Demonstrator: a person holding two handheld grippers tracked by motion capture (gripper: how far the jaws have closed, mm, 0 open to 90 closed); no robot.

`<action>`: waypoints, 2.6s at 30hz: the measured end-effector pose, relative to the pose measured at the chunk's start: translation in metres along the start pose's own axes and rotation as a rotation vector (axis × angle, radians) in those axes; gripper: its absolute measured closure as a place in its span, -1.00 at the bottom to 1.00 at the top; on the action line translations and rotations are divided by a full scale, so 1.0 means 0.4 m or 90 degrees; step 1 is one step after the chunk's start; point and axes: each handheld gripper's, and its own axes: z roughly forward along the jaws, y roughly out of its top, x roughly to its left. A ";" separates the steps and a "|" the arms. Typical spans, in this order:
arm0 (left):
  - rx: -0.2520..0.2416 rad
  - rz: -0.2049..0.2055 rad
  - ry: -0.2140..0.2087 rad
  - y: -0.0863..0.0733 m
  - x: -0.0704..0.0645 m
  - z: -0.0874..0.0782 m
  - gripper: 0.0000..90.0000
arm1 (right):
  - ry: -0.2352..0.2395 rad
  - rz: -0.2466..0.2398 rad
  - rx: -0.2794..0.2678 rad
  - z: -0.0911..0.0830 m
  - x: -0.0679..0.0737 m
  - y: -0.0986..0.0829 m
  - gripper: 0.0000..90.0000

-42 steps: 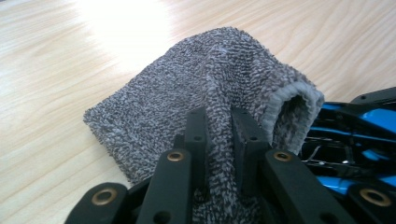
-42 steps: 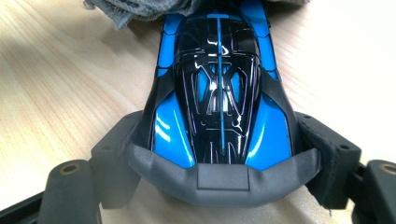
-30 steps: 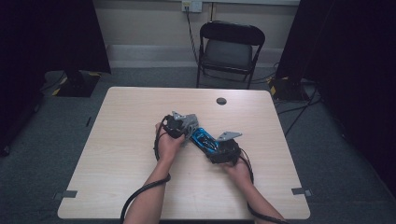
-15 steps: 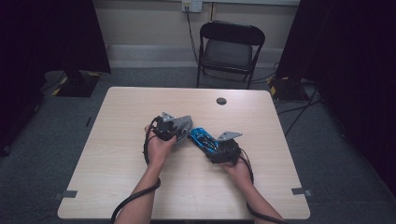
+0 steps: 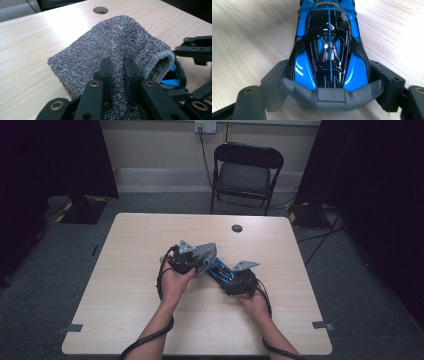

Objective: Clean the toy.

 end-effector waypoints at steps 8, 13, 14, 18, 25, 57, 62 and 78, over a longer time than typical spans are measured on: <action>0.012 0.031 -0.012 -0.005 -0.057 0.008 0.76 | 0.000 0.000 0.000 0.000 0.000 0.000 -0.46; 0.033 0.045 -0.027 -0.019 -0.088 0.042 0.76 | 0.000 0.000 0.000 0.000 0.000 0.000 -0.46; 0.037 0.050 -0.032 -0.021 -0.097 0.049 0.76 | 0.000 0.000 0.000 0.000 0.000 0.000 -0.46; 0.049 0.072 -0.050 -0.023 -0.136 0.081 0.76 | -0.001 -0.001 0.000 0.000 0.000 0.000 -0.46; 0.080 0.106 -0.060 -0.019 -0.174 0.123 0.76 | -0.001 0.000 -0.001 0.000 0.000 0.000 -0.46; 0.093 0.120 -0.008 0.009 -0.114 0.148 0.78 | 0.000 0.000 0.000 0.000 0.000 0.000 -0.46; 0.094 0.107 0.000 0.012 -0.092 0.153 0.78 | 0.000 0.000 0.000 0.000 0.000 0.000 -0.46; 0.089 0.072 0.023 0.006 -0.041 0.169 0.78 | 0.000 -0.001 0.000 0.000 0.000 0.000 -0.46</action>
